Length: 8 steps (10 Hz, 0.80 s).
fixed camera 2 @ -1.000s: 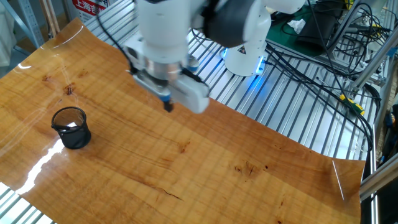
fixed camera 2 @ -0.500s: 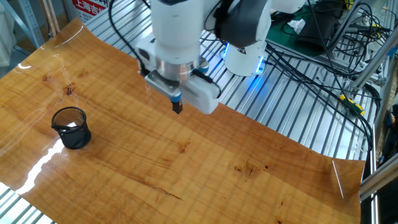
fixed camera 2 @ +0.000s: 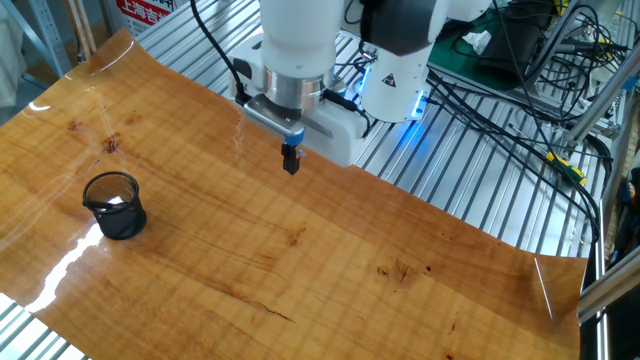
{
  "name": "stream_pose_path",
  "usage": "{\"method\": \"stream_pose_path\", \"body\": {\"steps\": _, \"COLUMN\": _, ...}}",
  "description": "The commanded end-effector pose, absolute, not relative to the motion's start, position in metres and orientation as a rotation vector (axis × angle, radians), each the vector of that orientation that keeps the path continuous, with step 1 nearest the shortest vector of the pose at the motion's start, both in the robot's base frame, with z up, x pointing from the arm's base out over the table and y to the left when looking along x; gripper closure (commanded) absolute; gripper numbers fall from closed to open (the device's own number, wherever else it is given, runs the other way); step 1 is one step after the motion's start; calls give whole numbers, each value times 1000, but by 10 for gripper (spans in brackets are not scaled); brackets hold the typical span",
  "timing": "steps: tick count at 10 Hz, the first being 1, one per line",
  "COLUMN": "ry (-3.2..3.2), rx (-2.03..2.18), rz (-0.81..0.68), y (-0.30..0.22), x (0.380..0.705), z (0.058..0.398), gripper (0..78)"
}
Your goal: Put the pen into the pen holder
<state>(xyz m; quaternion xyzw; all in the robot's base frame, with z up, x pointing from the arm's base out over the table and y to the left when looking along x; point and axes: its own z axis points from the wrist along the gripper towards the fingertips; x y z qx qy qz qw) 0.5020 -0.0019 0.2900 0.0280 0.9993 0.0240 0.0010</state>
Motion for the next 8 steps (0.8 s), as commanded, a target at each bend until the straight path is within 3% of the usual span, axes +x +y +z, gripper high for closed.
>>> {"method": "stream_pose_path", "body": {"steps": 1, "ry": 3142, "rx": 70, "rz": 16, "y": -2, "x": 503, "z": 291, "gripper": 764}}
{"method": "stream_pose_path", "body": {"steps": 8, "ry": 3142, "rx": 83, "rz": 18, "y": -2, "x": 504, "z": 291, "gripper": 764}}
